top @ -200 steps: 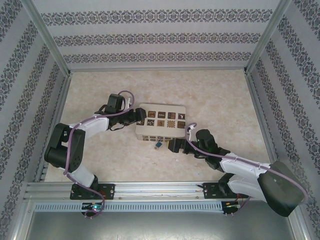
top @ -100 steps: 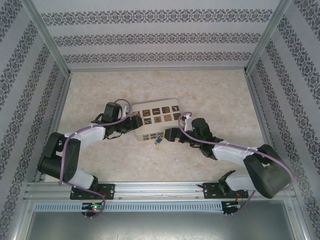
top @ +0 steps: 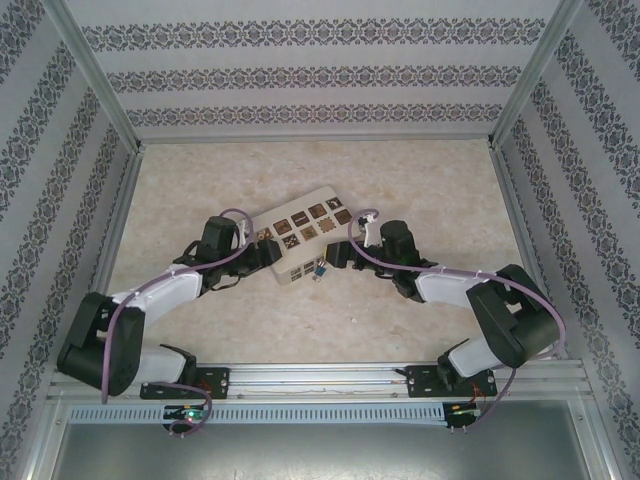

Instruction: Unlock the padlock with the key

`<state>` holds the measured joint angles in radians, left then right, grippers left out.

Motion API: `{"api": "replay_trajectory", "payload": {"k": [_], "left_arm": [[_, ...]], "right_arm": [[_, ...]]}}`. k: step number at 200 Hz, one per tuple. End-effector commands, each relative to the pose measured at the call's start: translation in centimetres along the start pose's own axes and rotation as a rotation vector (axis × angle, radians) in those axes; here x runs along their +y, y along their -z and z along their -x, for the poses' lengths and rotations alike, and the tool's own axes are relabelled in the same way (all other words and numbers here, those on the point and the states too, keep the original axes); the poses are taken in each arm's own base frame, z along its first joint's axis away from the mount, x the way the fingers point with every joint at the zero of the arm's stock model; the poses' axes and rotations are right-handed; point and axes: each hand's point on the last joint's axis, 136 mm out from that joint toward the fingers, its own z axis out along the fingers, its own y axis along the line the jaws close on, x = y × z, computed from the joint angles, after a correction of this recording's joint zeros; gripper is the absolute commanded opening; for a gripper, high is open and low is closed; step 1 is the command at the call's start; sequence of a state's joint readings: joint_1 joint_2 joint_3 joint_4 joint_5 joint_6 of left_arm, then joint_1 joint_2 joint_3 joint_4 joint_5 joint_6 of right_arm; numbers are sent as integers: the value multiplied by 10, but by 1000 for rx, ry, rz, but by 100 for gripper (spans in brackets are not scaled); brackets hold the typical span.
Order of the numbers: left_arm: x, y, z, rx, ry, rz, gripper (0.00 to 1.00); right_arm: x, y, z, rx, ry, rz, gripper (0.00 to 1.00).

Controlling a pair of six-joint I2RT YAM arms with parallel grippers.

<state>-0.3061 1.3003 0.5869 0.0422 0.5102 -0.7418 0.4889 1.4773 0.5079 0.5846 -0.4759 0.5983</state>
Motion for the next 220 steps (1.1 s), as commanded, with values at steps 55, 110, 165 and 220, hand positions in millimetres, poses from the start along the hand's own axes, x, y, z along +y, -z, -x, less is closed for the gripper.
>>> {"api": "replay_trajectory", "payload": {"k": [55, 110, 165, 220], "left_arm": [[-43, 57, 29, -141, -152, 12, 70], [-81, 44, 35, -70, -118, -115, 60], [-97, 8, 35, 40, -136, -149, 57], [-80, -28, 34, 91, -125, -113, 56]], "right_arm": [[17, 32, -15, -9, 15, 110, 87], [22, 11, -19, -16, 9, 151, 82], [20, -20, -24, -62, -21, 164, 72], [11, -35, -32, -64, -16, 130, 70]]}}
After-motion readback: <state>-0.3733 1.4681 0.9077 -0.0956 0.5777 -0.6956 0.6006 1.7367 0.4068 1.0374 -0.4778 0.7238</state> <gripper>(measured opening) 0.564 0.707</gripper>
